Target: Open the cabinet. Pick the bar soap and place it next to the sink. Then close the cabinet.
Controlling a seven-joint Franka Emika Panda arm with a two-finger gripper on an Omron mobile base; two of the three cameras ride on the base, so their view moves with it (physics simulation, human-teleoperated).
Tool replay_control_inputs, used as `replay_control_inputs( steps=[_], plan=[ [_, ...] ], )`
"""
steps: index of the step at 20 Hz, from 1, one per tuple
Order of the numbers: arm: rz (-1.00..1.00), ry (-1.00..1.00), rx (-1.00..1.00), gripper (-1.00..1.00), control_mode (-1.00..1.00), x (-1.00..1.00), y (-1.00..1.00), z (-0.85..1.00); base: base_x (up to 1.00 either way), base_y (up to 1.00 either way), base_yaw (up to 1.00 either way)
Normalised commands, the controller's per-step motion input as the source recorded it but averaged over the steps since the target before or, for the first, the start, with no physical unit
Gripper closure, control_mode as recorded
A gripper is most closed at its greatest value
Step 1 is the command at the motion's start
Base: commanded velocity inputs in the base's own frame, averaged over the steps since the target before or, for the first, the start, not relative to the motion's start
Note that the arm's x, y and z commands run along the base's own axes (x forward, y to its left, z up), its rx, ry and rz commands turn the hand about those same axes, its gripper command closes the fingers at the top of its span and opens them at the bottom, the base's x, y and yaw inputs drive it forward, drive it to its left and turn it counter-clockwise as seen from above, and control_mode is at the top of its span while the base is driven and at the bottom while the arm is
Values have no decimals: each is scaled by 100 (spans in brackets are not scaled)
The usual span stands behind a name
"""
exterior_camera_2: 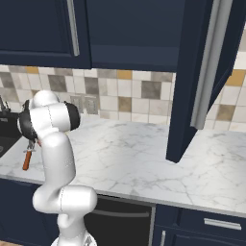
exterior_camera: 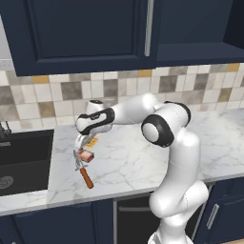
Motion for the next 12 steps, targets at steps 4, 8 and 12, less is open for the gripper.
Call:
replay_control_inputs(
  steps=[4, 8, 12],
  plan=[
    [0, -2, 0, -100, -100, 0, -34, 36, 0, 0, 0],
    [0, 0, 0, -100, -100, -16, -49, 21, 0, 0, 0],
    [-7, 0, 3, -100, -100, -68, -72, 2, 0, 0, 0]
  ],
)
